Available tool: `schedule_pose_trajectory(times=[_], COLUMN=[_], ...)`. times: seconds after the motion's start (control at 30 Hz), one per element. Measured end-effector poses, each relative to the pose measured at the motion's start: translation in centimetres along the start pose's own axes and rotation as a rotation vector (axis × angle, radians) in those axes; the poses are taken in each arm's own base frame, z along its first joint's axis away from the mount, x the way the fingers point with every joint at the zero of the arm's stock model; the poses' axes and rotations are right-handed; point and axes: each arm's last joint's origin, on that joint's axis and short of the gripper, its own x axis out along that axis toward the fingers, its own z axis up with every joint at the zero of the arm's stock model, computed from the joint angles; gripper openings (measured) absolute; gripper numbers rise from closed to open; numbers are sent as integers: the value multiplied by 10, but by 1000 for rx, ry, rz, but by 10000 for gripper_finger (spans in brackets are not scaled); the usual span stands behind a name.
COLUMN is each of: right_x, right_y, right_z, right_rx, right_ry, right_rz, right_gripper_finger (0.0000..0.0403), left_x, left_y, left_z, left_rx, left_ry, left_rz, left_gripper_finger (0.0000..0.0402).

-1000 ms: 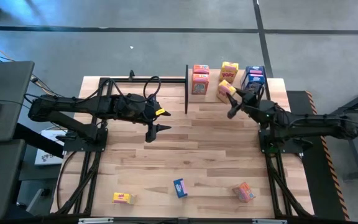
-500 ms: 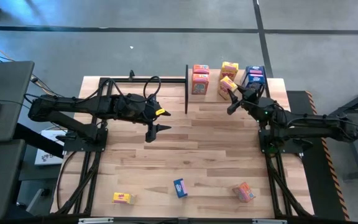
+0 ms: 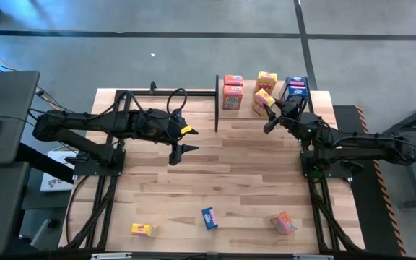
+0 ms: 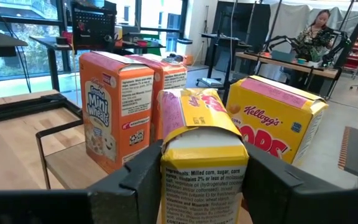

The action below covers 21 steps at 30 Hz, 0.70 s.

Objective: Stack cereal on shelf
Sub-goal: Put the top yellow cereal box on the shelf aligned with the other yellow cereal box

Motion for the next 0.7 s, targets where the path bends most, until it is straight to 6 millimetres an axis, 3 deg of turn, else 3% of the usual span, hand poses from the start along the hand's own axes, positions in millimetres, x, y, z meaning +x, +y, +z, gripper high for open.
schedule_pose_trajectory(times=[0.37, 0.7], right_x=[0, 0], right_y=[0, -1], right_z=[0, 3], right_rx=[-1, -6], right_ry=[-1, -2], right_rz=[0, -19], right_gripper_finger=[221, 227], left_x=[0, 0], left_y=[0, 0], left_z=[0, 0], left_rx=[0, -1], left_ry=[0, 0], left_rz=[0, 0], left_gripper_finger=[246, 246])
